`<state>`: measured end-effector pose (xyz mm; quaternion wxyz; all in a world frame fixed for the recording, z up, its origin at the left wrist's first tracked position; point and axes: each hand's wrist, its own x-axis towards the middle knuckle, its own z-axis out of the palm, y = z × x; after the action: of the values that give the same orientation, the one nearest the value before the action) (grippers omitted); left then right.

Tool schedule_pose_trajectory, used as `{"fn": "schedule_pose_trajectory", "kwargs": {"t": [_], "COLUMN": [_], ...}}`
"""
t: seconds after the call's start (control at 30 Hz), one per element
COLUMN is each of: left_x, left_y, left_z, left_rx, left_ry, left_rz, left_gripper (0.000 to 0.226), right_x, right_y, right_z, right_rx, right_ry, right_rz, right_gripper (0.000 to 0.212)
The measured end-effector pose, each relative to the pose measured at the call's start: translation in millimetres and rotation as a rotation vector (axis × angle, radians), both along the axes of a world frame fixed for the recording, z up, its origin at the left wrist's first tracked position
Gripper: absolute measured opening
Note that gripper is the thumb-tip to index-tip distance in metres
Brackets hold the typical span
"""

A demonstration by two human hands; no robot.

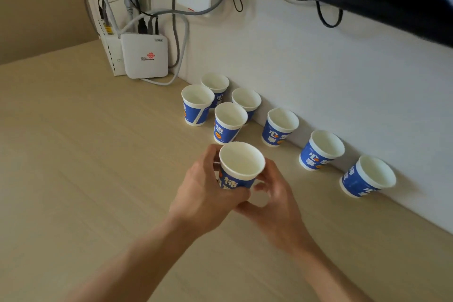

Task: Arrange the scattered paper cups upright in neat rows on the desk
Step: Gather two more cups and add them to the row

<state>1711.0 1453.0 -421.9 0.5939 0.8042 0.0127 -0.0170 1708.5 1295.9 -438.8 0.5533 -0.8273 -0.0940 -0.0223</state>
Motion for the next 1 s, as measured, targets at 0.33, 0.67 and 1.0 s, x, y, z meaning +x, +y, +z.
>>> {"fn": "schedule_pose_trajectory", "kwargs": {"t": [0.33, 0.67, 1.0], "left_x": [-9, -12, -12], "left_y": [-20, -12, -9], "left_z": [-15, -18, -15], "left_rx": [0.113, 0.105, 0.081], "left_ry": [0.039, 0.007, -0.006], "left_rz": [0.058, 0.115, 0.122], "left_gripper": [0.085, 0.076, 0.074], "right_x": [27, 53, 64], "right_y": [-21, -19, -16], "right_z": [-17, -30, -28], "right_rx": [0.073, 0.003, -0.034], "right_ry": [0.021, -0.019, -0.028], "right_rz": [-0.383, -0.468, -0.498], "right_gripper": [0.053, 0.056, 0.053]}}
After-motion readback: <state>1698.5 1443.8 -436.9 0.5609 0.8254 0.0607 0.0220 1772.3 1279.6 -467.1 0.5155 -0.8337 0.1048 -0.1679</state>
